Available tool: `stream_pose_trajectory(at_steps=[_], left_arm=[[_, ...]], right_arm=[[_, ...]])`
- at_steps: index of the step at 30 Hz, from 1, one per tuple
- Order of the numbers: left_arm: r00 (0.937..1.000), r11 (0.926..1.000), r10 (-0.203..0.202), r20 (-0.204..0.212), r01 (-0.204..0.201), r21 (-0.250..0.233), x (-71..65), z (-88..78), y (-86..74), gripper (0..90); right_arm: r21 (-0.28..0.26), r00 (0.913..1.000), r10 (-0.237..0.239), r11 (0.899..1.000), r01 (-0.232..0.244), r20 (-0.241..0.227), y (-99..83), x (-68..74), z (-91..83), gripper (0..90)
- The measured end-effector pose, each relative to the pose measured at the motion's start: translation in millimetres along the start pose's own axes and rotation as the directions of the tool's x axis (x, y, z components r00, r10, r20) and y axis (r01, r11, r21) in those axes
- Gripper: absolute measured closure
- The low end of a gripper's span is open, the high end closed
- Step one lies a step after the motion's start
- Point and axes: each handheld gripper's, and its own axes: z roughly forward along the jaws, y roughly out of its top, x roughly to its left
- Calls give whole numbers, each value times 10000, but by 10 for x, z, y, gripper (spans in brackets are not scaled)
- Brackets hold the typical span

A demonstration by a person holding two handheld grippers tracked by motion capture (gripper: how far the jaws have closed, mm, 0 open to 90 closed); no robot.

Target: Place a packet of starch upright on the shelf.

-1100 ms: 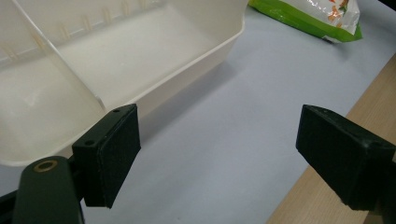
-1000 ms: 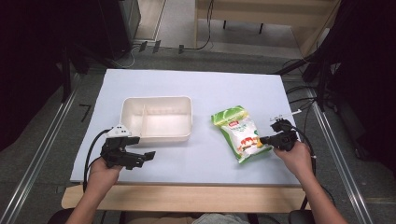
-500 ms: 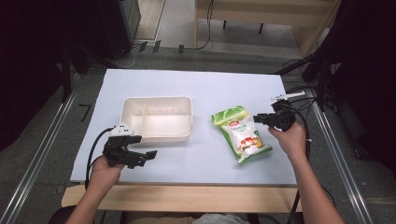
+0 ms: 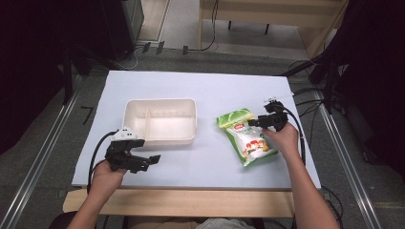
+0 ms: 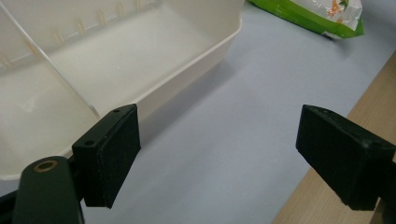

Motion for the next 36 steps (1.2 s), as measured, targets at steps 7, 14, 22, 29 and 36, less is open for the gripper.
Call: stream_pose_trajectory(at_steps=[7,14,22,29,36], left_arm=[[10000,10000,-20,-54,20,45,-16,-11,-38,147],[9997,9999,-135,-193,134,-28,2,-50,-63,146],[9999,9999,-40,-145,42,137,-17,-22,-55,147],[9999,9999,-39,-166,41,145,-16,-19,-55,146],[9998,9999,-113,-192,114,53,0,-33,-59,146]], right_arm=[[249,9958,44,9997,-21,-915,38,27,194,384],[452,9942,-309,9983,357,-1034,75,91,244,338],[336,9967,-343,9988,368,-734,46,121,241,547],[386,9963,-65,9992,98,-857,35,127,248,716],[663,9946,102,9978,-33,-1033,54,141,231,868]])
